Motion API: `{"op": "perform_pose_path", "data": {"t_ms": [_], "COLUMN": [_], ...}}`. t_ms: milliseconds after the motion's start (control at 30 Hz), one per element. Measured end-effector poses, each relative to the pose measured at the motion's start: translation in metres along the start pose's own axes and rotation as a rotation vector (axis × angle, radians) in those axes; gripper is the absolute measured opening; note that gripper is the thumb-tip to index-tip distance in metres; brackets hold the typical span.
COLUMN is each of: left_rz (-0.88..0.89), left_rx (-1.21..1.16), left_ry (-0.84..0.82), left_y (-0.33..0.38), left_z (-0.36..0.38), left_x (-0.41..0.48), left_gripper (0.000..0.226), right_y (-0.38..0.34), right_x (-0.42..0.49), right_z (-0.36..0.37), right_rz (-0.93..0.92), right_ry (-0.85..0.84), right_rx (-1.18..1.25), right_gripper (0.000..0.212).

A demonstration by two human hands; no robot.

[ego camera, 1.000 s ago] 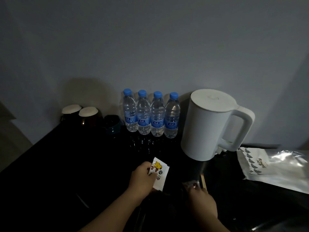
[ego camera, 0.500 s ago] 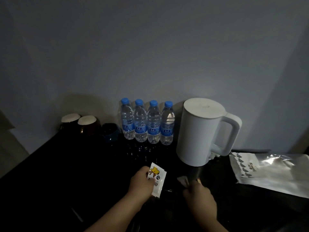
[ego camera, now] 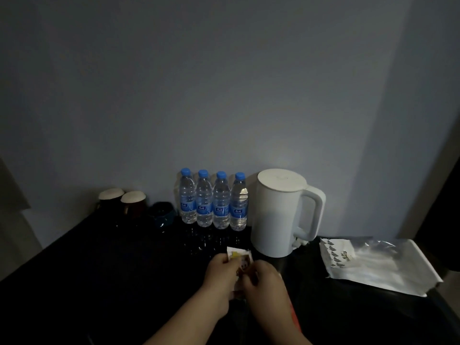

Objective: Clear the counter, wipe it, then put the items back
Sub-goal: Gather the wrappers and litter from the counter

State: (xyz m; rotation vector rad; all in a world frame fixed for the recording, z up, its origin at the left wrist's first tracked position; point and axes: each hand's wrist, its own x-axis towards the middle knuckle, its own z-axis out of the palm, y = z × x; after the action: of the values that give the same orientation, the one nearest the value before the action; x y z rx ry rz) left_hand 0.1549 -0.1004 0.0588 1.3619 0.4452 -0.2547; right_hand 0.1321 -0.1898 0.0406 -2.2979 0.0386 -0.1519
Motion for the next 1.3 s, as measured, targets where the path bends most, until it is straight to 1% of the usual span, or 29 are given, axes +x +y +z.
{"op": "perform_pose_path", "data": {"t_ms": [33, 100, 133, 233, 300, 333, 400, 433, 500, 600, 700, 933, 1000, 1133, 1300], "left_rz": [-0.004, 0.003, 0.019, 0.094, 0.147, 0.171, 0.202, 0.203, 0.176, 0.123, 0.113, 0.042, 0.033, 0.045, -0.093], "left_rx": [-0.013, -0.051, -0.064, -0.072, -0.01, 0.041, 0.116, 0.132, 0.124, 0.169, 0.202, 0.185, 0.188, 0.202, 0.21], "left_ry": [-0.001, -0.006, -0.002, 0.054, 0.122, 0.15, 0.178, 0.177, 0.146, 0.03, -0.022, 0.033, 0.026, -0.008, -0.124], "left_y": [-0.002, -0.003, -0.003, -0.003, -0.008, -0.012, -0.019, -0.023, -0.027, -0.036, -0.053, -0.11, -0.125, -0.144, -0.16], "left_z": [-0.004, -0.013, -0.018, -0.031, -0.043, -0.051, -0.063, -0.067, -0.072, -0.082, -0.101, -0.129, -0.125, -0.109, -0.063], "left_x": [-0.005, -0.017, -0.024, -0.05, -0.065, -0.071, -0.083, -0.089, -0.102, -0.129, -0.159, -0.225, -0.239, -0.256, -0.274], "left_gripper": [0.005, 0.004, 0.004, 0.009, 0.014, 0.016, 0.015, 0.015, 0.017, 0.011, 0.005, 0.012, 0.014, 0.015, 0.019], "right_y": [-0.001, -0.002, -0.002, -0.005, -0.008, -0.01, -0.018, -0.021, -0.023, -0.028, -0.035, -0.037, -0.031, -0.014, 0.028], "right_x": [-0.006, -0.015, -0.02, -0.034, -0.043, -0.048, -0.062, -0.07, -0.084, -0.109, -0.147, -0.246, -0.267, -0.295, -0.312], "right_z": [-0.001, 0.0, 0.0, 0.004, 0.006, 0.008, 0.009, 0.01, 0.011, 0.014, 0.018, 0.019, 0.011, -0.004, -0.035], "right_rz": [-0.032, -0.071, -0.054, 0.106, 0.163, 0.176, 0.183, 0.182, 0.178, 0.201, 0.266, 0.468, 0.49, 0.473, 0.477], "right_ry": [0.012, 0.038, 0.04, -0.018, -0.068, -0.098, -0.169, -0.169, -0.106, -0.031, -0.08, -0.291, -0.308, -0.247, -0.128], "right_rx": [0.012, 0.1, 0.193, 0.474, 0.511, 0.524, 0.563, 0.572, 0.568, 0.545, 0.557, 0.551, 0.562, 0.586, 0.582], "right_gripper": [0.011, 0.015, 0.015, 0.01, 0.017, 0.015, 0.003, 0.008, 0.016, 0.017, 0.015, 0.023, 0.023, 0.019, 0.02]}}
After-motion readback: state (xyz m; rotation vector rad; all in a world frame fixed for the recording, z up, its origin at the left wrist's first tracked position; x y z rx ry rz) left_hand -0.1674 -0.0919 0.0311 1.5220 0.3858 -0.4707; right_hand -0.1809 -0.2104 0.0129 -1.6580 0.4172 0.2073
